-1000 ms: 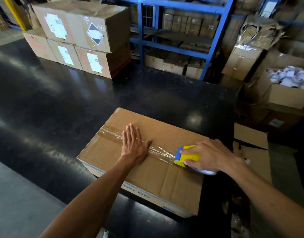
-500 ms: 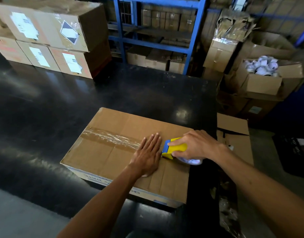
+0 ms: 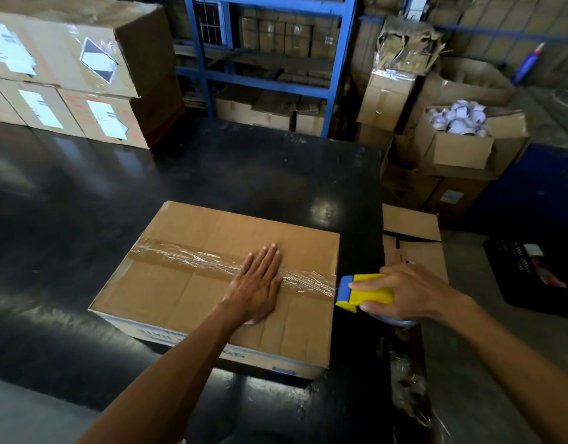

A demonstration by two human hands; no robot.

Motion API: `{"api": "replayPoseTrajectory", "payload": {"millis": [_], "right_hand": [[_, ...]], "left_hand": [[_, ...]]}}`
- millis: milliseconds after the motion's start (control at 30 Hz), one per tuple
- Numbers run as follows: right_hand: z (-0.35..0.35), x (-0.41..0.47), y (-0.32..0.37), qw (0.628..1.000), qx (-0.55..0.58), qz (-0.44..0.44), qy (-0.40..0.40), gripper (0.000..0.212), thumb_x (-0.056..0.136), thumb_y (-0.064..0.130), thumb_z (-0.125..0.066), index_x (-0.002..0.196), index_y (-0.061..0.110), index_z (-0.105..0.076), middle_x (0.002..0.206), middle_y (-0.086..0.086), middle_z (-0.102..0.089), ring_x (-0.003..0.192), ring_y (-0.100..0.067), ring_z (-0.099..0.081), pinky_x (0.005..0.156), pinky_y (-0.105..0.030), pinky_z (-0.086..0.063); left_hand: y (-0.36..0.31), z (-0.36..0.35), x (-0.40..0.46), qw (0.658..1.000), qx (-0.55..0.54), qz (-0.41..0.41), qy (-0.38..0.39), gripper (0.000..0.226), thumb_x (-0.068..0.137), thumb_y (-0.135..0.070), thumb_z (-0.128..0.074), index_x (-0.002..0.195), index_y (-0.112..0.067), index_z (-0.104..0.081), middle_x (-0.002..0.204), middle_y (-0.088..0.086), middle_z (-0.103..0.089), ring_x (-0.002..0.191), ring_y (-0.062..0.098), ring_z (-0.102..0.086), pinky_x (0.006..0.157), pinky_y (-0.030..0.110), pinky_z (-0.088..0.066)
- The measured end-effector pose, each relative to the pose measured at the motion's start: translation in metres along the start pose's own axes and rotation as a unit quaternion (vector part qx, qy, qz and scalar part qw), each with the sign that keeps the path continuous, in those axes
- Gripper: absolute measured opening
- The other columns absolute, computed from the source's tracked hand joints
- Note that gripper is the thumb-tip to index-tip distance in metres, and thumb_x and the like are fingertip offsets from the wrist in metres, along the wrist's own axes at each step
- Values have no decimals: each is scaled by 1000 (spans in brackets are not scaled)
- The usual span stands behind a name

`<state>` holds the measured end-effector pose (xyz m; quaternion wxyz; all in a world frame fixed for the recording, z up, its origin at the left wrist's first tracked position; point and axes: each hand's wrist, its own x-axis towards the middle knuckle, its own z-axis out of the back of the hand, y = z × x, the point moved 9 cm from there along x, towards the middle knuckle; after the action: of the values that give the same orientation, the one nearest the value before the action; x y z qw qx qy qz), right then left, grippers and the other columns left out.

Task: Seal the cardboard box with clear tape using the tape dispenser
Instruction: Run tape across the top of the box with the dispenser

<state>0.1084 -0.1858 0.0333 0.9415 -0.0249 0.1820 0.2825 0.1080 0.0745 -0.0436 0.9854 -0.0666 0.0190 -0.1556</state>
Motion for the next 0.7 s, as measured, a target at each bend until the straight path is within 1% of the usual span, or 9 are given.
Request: {"api": "replayPoseTrajectory", "payload": {"millis": [100, 167, 267, 333, 400, 467, 567, 633, 700], "right_hand": [[-7, 3, 3, 1000, -1, 1, -9, 64, 82, 80, -33, 141, 55, -35, 102, 2, -52, 86, -11, -48, 80, -33, -43], [-5, 1, 3, 1000, -11, 4, -6, 66, 81, 81, -30, 141, 54, -34, 102, 3, -50, 83, -11, -48, 78, -32, -43], [-14, 4, 36, 990, -114, 75, 42, 55, 85, 73, -34, 129, 45, -52, 104, 0, -52, 81, -15, -51, 72, -31, -40], [-33, 8, 61, 988, -107, 98, 57, 44, 87, 65, -41, 114, 36, -59, 101, -2, -53, 79, -18, -53, 70, -32, -38], [-43, 15, 64, 994, -84, 67, 36, 44, 85, 66, -40, 106, 33, -60, 97, -1, -52, 78, -20, -55, 69, -33, -35], [-41, 16, 55, 997, -66, 41, 16, 44, 80, 68, -37, 102, 36, -59, 93, 1, -53, 79, -22, -58, 68, -33, -36], [-29, 16, 31, 1000, -17, -4, -14, 45, 78, 73, -39, 111, 49, -58, 91, 1, -56, 80, -20, -59, 71, -35, -47], [-18, 17, 15, 998, 17, -39, -44, 49, 81, 75, -43, 121, 52, -58, 90, 3, -55, 77, -14, -56, 66, -31, -45], [-3, 18, 1, 991, 57, -84, -88, 50, 82, 74, -48, 125, 49, -58, 88, 4, -53, 74, -12, -52, 59, -26, -35]], "left_hand": [[-1, 0, -2, 1000, 7, 0, 10, 64, 101, -43, 4, 156, -12, 11, 165, 5, 17, 151, 18, 20, 123, 38, 12], [-3, 0, 0, 1000, -3, 9, 20, 69, 97, -48, 10, 155, -12, 11, 166, 7, 15, 150, 19, 19, 121, 39, 14], [-12, 0, 6, 997, -39, 56, 31, 77, 95, -56, 9, 155, -9, 12, 164, 11, 20, 150, 25, 22, 119, 46, 18], [-35, -2, 8, 993, -80, 74, 41, 85, 93, -66, 3, 156, -9, 11, 160, 12, 27, 149, 29, 25, 119, 51, 18], [-61, -1, 13, 989, -98, 110, 23, 93, 88, -76, 3, 155, -12, 13, 156, 12, 31, 148, 31, 28, 118, 54, 19], [-79, -5, 15, 981, -102, 161, 24, 98, 86, -80, -1, 151, -8, 16, 154, 14, 31, 147, 35, 28, 116, 56, 21], [-85, -10, 18, 978, -64, 196, 23, 96, 88, -68, -18, 155, -2, 3, 160, 25, 17, 149, 42, 17, 116, 62, 16], [-84, -9, 19, 980, -53, 189, 27, 98, 81, -64, -8, 156, 1, -4, 161, 30, 10, 149, 45, 13, 116, 65, 11], [-85, -11, 16, 981, -46, 177, 64, 103, 74, -63, 3, 155, 1, 3, 161, 29, 16, 148, 45, 19, 115, 65, 13]]}}
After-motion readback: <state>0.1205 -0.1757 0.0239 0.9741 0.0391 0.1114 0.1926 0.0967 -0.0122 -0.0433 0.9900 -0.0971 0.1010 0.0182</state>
